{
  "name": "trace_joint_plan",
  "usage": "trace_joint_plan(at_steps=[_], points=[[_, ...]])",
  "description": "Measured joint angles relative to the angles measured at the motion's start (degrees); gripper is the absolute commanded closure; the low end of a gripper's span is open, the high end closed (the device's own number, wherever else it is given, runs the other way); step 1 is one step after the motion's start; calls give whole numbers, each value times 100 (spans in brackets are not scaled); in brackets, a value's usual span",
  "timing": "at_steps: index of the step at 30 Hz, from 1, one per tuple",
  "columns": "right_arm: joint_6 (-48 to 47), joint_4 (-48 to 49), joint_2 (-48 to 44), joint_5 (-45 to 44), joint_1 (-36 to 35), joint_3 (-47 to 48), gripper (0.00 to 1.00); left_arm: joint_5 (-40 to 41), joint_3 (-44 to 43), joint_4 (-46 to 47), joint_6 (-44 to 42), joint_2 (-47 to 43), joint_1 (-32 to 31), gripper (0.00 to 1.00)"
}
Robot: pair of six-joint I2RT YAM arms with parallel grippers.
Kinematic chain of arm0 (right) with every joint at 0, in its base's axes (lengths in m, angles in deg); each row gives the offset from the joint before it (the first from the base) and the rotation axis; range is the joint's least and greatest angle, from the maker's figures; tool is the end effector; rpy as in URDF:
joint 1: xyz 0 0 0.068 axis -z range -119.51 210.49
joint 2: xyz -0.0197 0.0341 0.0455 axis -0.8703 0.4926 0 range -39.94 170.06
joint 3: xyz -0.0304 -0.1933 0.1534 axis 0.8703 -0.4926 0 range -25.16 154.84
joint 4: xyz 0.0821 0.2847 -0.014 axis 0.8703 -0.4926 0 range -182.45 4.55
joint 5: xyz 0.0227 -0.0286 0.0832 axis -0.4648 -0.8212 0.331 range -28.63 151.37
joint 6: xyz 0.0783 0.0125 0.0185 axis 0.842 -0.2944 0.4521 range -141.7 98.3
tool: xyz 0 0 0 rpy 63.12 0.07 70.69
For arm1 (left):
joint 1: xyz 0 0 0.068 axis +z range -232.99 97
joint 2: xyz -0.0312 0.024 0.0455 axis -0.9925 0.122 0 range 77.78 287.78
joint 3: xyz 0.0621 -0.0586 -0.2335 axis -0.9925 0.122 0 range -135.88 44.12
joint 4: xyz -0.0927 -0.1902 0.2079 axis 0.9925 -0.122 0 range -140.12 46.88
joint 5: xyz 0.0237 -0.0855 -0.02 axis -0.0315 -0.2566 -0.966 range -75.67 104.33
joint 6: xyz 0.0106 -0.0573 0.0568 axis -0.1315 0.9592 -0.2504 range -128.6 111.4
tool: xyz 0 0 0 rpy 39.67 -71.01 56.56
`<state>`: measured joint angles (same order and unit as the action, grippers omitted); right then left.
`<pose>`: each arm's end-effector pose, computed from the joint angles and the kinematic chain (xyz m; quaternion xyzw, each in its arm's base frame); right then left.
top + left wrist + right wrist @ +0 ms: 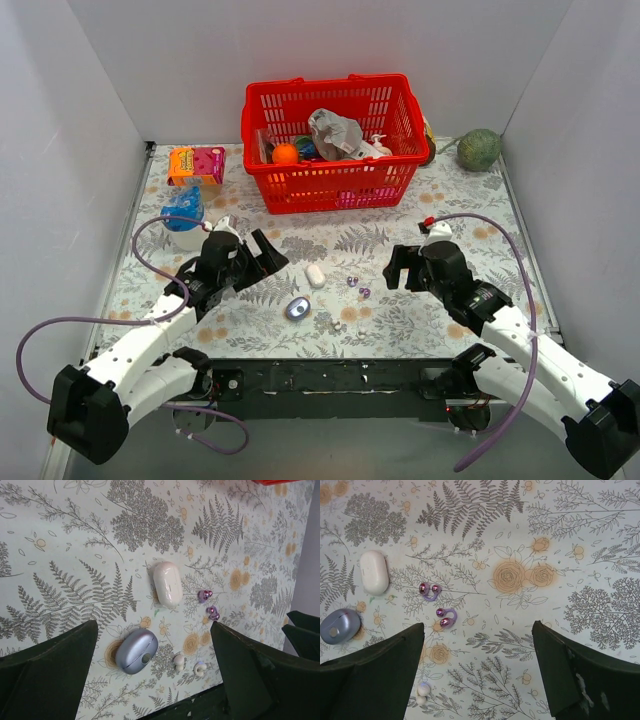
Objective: Insert the wireless bluetooth earbuds into the charging case
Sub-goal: Move the charging case to the center of the board.
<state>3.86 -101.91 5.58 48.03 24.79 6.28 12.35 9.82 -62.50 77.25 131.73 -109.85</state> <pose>0.2236 0.1408 0.2010 -0.0188 0.8642 0.1642 0.4753 0.2466 -0.1277 0.1773 -0.4379 0.7892 -0.3669 0.2254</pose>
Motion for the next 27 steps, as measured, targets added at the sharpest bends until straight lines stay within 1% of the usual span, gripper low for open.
trace_joint_plan(at_steps=[2,4,7,10,11,12,13,14,15,16,17,19,21,23,27], points=[[0,26,26,9,0,-79,5,-140,140,61,76,-98,-17,2],[-17,151,33,92,0,-221,5,-136,446,105,295,-442,-210,2],[-31,308,48,310,0,-452,7,201,678,-90,761,-1027,-868,2],[-52,446,101,527,0,-590,12,658,479,-382,1165,-931,-1379,2],[-63,461,116,586,0,-610,19,831,380,-472,1287,-780,-1554,7],[-85,466,133,625,0,-612,24,1051,293,-553,1394,-597,-1746,18],[-122,481,142,656,0,-612,31,1224,232,-612,1510,-413,-1961,27],[-155,492,136,682,0,-612,42,1384,208,-654,1624,-260,-2245,35],[-184,503,125,706,-2,-612,47,1554,192,-719,1718,-133,-2559,46],[-214,509,103,723,-2,-614,51,1659,186,-765,1794,-7,-2835,71],[-227,511,59,748,-2,-623,55,1742,166,-811,1871,136,-3108,80],[-234,549,-109,763,-2,-693,57,1871,127,-892,2026,487,-3473,100],[-245,549,-289,774,-2,-748,59,1971,111,-977,2164,807,-3687,100],[-249,549,-439,778,-2,-767,59,2033,138,-1080,2337,927,-3801,100],[-247,555,-621,809,-2,-785,59,2151,332,-1051,2516,807,-3849,100]])
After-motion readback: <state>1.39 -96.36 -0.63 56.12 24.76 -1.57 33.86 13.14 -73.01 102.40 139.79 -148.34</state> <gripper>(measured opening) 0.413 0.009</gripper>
